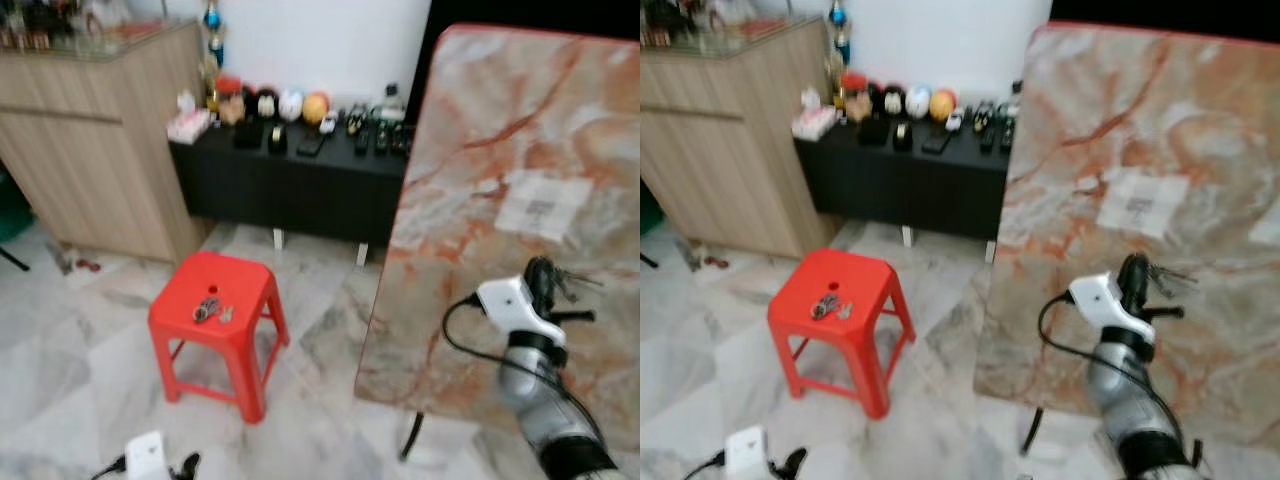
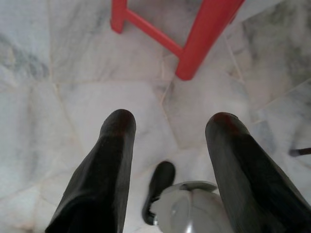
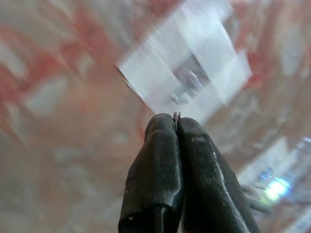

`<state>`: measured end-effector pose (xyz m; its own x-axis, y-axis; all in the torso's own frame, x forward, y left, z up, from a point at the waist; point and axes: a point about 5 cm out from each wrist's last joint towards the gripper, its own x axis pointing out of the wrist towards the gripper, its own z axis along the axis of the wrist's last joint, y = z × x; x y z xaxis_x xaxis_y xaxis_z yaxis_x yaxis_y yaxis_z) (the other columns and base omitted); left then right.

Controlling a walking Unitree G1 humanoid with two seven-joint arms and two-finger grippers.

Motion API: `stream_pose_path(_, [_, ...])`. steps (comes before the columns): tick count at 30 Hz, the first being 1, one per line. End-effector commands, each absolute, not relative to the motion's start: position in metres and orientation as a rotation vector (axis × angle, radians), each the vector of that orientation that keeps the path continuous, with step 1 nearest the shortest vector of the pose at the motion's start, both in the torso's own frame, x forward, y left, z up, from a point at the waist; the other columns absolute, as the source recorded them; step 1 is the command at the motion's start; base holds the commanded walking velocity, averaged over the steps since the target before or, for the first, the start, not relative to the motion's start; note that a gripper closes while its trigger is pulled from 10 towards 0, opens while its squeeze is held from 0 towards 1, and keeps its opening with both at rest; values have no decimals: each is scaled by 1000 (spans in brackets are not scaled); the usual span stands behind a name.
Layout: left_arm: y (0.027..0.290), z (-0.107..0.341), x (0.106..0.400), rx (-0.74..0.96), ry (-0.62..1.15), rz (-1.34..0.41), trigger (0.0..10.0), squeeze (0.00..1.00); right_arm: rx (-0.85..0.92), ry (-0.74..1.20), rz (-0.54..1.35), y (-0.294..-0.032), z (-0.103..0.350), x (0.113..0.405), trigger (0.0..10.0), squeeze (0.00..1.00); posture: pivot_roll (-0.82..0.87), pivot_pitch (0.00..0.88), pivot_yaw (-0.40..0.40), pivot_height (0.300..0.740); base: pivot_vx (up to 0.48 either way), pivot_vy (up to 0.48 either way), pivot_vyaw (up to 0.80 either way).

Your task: Hang keys on a hook

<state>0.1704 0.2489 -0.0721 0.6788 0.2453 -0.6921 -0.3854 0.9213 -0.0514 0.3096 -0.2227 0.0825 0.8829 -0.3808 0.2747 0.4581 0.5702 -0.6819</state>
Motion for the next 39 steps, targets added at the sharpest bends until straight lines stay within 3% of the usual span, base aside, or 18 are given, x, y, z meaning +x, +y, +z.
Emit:
stream_pose_path(1, [242,-75,170,-219,757,349,10000,0,-829,-89,-525,-235,85,307,10000,0,91,0,-63,740,0,0,0])
stream_pose_path(19, [244,-75,168,-224,757,363,10000,0,-846,-155,-571,-236,110,325,10000,0,90,0,-51,740,0,0,0])
stream_pose_path(39, [245,-73,171,-227,751,365,10000,0,-832,-148,-487,-219,117,345,10000,0,97,0,-45,740,0,0,0])
